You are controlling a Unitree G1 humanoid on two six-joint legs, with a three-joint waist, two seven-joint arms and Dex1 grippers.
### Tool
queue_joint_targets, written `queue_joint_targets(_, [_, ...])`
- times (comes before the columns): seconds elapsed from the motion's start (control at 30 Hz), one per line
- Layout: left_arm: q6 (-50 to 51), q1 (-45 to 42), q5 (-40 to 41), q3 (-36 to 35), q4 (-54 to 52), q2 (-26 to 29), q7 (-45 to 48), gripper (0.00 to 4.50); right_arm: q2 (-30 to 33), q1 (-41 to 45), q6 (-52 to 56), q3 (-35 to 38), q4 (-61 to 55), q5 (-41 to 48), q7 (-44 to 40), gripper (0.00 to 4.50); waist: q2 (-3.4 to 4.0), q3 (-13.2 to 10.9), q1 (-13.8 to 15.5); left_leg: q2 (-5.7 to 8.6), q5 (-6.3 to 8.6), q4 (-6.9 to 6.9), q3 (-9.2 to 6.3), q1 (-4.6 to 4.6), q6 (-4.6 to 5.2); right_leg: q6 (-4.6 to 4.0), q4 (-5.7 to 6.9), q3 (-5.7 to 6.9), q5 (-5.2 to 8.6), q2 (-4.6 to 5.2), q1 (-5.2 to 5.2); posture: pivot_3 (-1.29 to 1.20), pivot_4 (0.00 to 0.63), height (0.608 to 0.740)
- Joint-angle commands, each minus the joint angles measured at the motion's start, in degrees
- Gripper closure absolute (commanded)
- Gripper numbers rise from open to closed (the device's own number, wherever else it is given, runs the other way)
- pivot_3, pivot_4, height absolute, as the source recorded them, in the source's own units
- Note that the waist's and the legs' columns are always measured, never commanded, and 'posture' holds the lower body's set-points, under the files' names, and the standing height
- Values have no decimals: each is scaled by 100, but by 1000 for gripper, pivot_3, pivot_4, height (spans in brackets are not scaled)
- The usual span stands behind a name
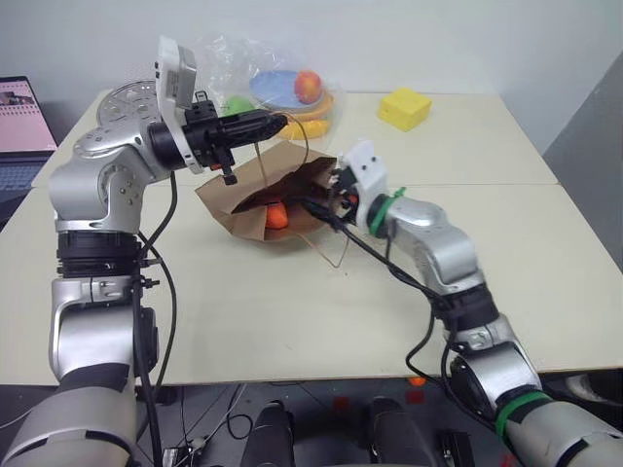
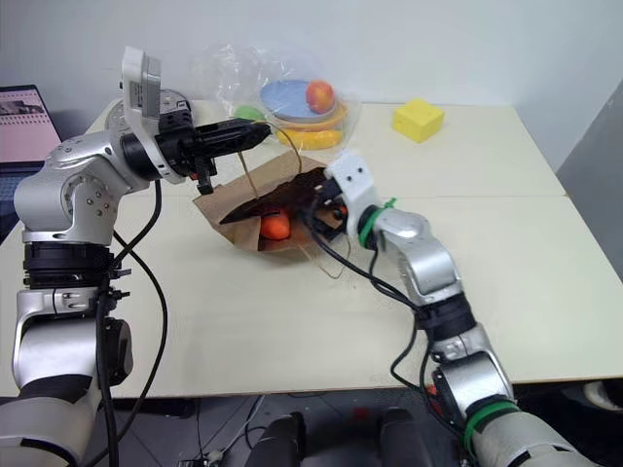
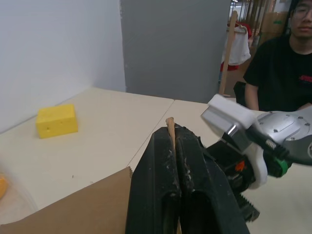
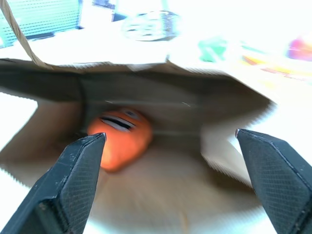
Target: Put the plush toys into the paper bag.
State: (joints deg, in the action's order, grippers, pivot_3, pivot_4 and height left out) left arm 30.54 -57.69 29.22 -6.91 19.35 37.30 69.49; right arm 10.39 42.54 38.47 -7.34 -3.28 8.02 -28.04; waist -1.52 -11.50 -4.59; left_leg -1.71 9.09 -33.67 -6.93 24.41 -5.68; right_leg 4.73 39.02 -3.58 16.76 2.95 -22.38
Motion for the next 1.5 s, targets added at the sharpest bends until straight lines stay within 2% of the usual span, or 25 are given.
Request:
queue_joint_targets(0.03, [-91, -78, 63, -100, -202, 123, 55, 4500, 389, -432, 317, 326, -941, -176, 351, 29, 0, 0, -2, 0, 0, 0, 1, 0, 0, 0, -1, 0, 0, 0, 0, 0, 150, 740])
queue_joint_targets(0.13, [-91, -92, 64, -95, -188, 137, 63, 4500, 606, -889, 372, 347, -1116, -428, 692, 29, -1, 1, 2, 0, 0, -1, 1, 0, 0, 0, -2, -1, 0, 0, 2, 0, 150, 740])
queue_joint_targets(0.27, [-136, -116, 12, -19, -136, 120, 99, 4500, 512, -1265, 342, 230, -843, -507, 892, 29, -1, 1, -36, 0, 0, -5, 10, -3, 1, 0, 0, -9, 0, 0, 1, 0, 150, 740])
queue_joint_targets(0.57, [-157, -242, -14, 53, -58, 97, 147, 4500, 63, -1099, -282, 271, 345, -713, 1428, 29, -1, 1, -17, 0, 0, -5, 12, -4, 1, 0, -1, -11, 0, 0, 2, 0, 150, 740])
queue_joint_targets(0.67, [-149, -222, -14, 60, -96, 120, 147, 4500, 87, -1124, -507, 303, 589, -738, 1451, 944, -1, 1, -10, 0, 0, -5, 12, -4, 1, 0, -2, -11, 0, 0, 2, 0, 150, 740])
queue_joint_targets(0.93, [-86, -114, -2, 20, -240, 200, 84, 4500, 123, -1210, -605, 426, 468, -543, 1323, 3843, -1, 0, -14, 0, 0, -5, 12, -4, 0, 0, -2, -11, 0, 0, 2, 0, 150, 740])
queue_joint_targets(1.0, [-78, -100, 1, 13, -261, 218, 74, 4500, 160, -1204, -657, 509, 335, -425, 1175, 4419, 0, 0, -14, 0, 0, -5, 12, -4, 1, 0, -2, -11, 0, 0, 2, 0, 150, 740])
queue_joint_targets(1.2, [-80, -78, 2, 9, -272, 240, 65, 4500, 515, -1254, -418, 487, -147, -153, 624, 4477, 0, 0, -13, 0, 0, -5, 12, -3, 1, 0, -2, -10, 0, 0, 2, 0, 150, 740])
queue_joint_targets(1.33, [-103, -55, -19, 14, -267, 252, 48, 4500, 1501, -1448, 562, 562, -1463, 494, -367, 4477, 6, -4, 35, 2, 0, -6, 12, 1, 1, 1, -5, -10, 1, 1, 2, 0, 150, 740])
queue_joint_targets(1.5, [-128, -110, -32, 42, -208, 255, 51, 4500, 1849, -1406, 1609, 653, -2416, 1339, -726, 4477, 5, -3, 4, 1, 0, -6, 8, -2, 1, 2, -4, -9, 2, 0, 3, 0, 150, 740])
